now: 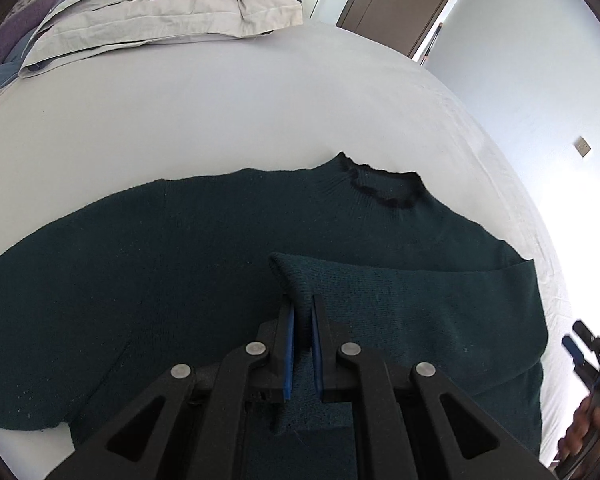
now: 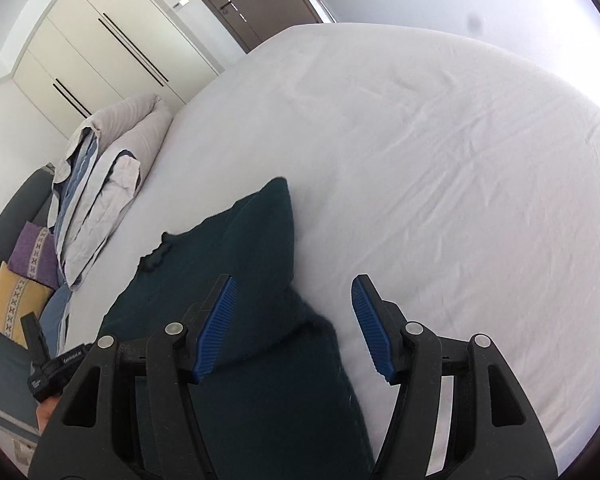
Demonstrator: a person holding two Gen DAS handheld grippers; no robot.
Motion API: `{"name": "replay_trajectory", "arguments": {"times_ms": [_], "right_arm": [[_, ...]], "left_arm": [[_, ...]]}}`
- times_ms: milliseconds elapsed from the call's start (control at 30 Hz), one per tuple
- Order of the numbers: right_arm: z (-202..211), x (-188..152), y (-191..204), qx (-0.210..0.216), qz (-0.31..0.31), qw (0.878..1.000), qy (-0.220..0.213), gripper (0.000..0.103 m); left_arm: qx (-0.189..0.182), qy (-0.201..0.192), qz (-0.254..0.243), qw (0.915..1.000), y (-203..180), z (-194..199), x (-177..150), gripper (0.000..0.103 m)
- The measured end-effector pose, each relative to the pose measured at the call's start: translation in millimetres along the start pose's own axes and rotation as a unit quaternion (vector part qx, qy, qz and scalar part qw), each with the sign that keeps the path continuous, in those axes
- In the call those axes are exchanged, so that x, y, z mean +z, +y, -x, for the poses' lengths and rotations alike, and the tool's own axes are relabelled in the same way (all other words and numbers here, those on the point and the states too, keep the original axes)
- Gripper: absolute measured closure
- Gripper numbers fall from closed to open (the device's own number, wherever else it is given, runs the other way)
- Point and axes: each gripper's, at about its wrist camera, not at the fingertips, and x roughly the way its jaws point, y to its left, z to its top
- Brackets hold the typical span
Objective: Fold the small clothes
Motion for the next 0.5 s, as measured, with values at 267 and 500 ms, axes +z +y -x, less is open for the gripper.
{"name": "replay_trajectory", "arguments": {"times_ms": [267,500], "right_arm": [[-79,42,20,-0.037,0.049,0.996,0.058,0.056],[-109,55,15,-0.069,0.057,0.994,0.058,0.097]], "left_arm": [[-0.005,-0.032,-0.004,0.9995,-1,-3,6,0.095],[-0.001,-0.039,-0.007,0.9992,1,-17,13,0.095]]}}
